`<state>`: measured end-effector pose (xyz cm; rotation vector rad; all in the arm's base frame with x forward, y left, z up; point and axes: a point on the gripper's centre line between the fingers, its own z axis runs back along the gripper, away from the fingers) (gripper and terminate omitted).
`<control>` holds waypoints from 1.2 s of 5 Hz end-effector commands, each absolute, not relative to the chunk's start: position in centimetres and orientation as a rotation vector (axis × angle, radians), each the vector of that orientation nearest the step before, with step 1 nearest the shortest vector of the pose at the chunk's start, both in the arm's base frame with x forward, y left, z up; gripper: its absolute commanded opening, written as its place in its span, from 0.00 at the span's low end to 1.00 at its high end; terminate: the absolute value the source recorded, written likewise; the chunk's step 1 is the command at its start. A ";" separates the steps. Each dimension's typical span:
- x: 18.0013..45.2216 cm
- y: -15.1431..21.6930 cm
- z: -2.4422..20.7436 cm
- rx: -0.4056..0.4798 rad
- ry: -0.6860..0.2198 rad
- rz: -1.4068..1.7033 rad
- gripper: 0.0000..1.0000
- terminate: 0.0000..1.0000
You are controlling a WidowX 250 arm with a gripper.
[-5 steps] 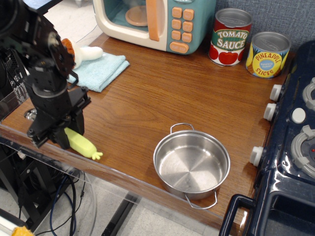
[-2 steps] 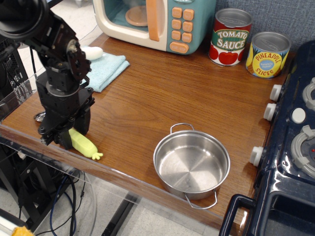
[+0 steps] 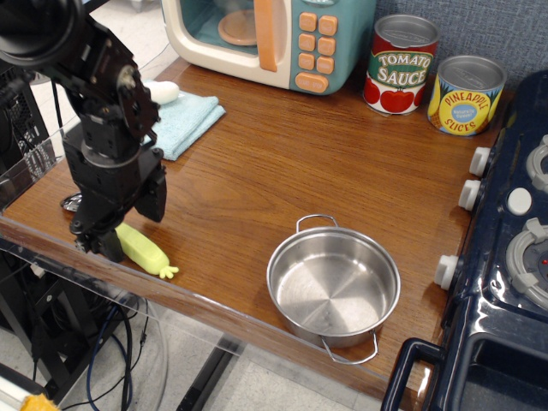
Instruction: Move the spoon to the corner near the cloth.
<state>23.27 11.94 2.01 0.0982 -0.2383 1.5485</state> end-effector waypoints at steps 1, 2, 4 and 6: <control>22.5 12.3 8.2 0.023 -0.274 1.574 1.00 0.00; 22.8 12.4 10.9 -0.027 -0.280 1.619 1.00 0.00; 22.8 12.4 10.9 -0.027 -0.280 1.619 1.00 0.00; 22.8 12.4 10.9 -0.027 -0.280 1.619 1.00 1.00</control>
